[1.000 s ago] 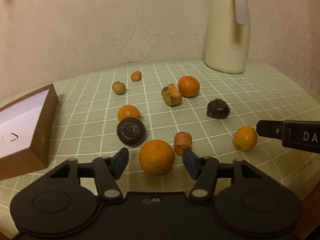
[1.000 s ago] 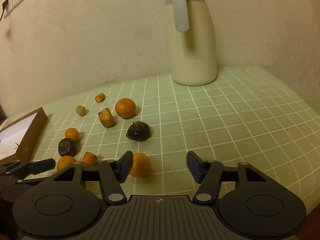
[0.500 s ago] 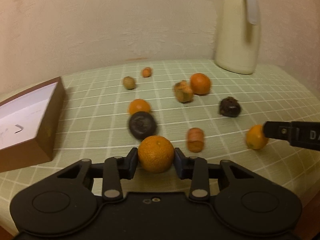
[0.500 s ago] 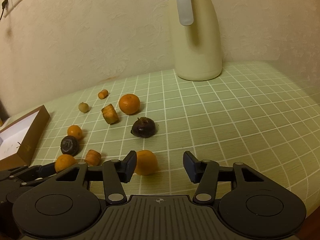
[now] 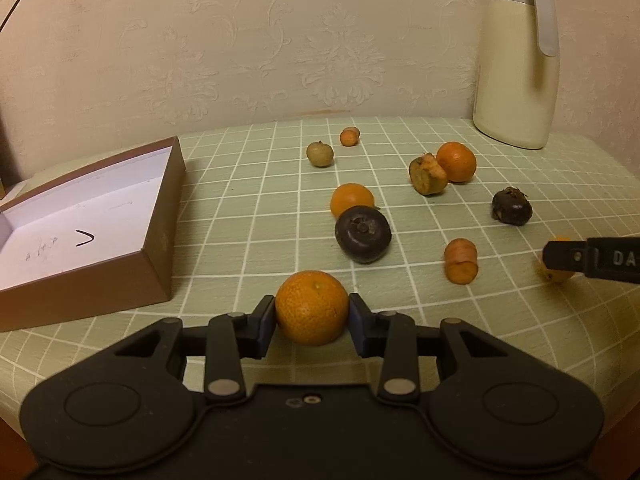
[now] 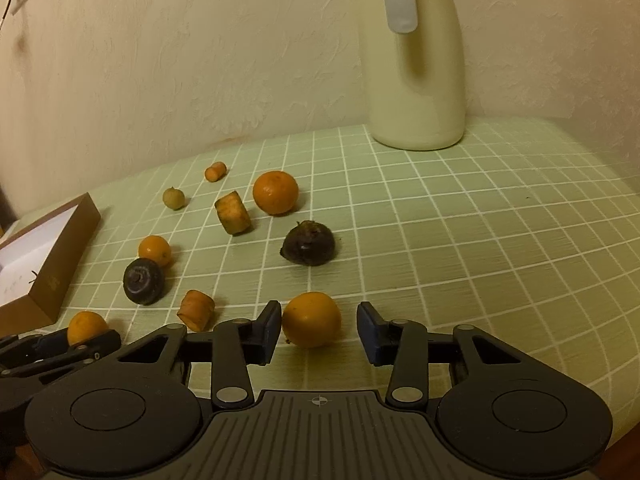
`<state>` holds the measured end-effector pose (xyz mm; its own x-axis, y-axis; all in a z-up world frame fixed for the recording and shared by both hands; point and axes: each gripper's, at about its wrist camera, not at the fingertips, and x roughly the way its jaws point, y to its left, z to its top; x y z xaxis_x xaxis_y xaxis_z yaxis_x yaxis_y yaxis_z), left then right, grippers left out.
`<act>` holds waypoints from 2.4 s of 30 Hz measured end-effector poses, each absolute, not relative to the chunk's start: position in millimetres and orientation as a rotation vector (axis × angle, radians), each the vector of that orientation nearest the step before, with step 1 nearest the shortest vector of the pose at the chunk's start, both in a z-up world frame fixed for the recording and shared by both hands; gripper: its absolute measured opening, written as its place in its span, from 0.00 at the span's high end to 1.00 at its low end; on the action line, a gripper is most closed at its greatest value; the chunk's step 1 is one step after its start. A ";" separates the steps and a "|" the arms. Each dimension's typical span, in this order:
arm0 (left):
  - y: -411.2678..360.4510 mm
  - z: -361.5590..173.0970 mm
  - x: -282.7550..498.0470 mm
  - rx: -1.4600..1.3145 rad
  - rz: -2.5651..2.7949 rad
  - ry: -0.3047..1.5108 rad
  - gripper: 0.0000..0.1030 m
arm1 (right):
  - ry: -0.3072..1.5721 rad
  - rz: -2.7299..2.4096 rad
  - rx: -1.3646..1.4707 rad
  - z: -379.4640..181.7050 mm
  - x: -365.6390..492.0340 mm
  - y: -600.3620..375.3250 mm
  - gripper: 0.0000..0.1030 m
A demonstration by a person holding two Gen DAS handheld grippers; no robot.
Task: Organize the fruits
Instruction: 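Lift the mandarin with the right gripper and carry it to the white box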
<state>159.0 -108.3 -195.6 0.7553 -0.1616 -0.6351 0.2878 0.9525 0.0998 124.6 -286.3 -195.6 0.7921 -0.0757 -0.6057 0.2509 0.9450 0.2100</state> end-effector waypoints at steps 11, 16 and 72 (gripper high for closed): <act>-110.4 -195.6 160.8 0.200 -0.224 0.674 0.59 | 0.650 -0.163 0.302 -200.6 137.1 -279.4 0.59; -113.0 -195.9 160.8 0.199 -0.229 0.668 0.59 | 0.646 -0.152 0.301 -201.2 139.2 -277.3 0.59; 62.9 -108.9 98.1 0.004 0.018 0.498 0.73 | 0.458 0.344 0.109 -124.6 117.0 -90.2 0.69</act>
